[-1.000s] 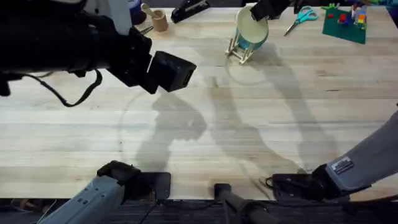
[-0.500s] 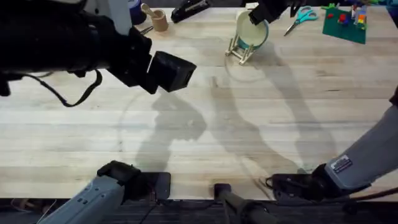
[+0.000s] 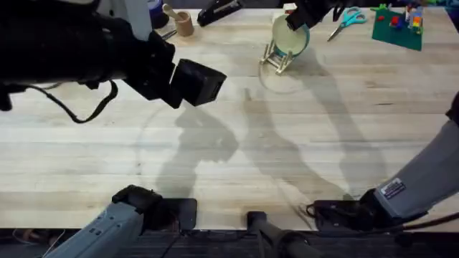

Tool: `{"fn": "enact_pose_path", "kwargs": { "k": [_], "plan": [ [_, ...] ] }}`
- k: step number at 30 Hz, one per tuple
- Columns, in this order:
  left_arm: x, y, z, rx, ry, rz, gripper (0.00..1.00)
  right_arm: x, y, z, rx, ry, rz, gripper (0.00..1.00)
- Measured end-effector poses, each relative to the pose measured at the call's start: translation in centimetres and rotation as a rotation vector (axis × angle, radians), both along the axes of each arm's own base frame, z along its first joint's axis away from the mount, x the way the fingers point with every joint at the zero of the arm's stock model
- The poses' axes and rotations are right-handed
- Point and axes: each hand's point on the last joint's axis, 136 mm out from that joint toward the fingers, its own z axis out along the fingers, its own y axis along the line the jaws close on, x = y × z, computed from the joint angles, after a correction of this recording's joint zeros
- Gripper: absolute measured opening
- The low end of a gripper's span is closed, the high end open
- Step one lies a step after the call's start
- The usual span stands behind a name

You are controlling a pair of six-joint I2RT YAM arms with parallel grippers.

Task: Pick up the plates from the table one by one and place each into a slot on the dish rack.

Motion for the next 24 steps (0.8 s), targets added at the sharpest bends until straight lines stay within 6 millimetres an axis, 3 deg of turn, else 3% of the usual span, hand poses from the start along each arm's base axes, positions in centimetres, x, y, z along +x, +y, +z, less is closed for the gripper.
{"fn": "enact_pose_path", "kwargs": {
  "k": [24],
  "plan": [
    [-0.16,0.05,-0.16,0.003,0.009,0.000,0.993,0.10,-0.02,-0.92,-0.007,0.019,-0.001,0.058]
  ]
}}
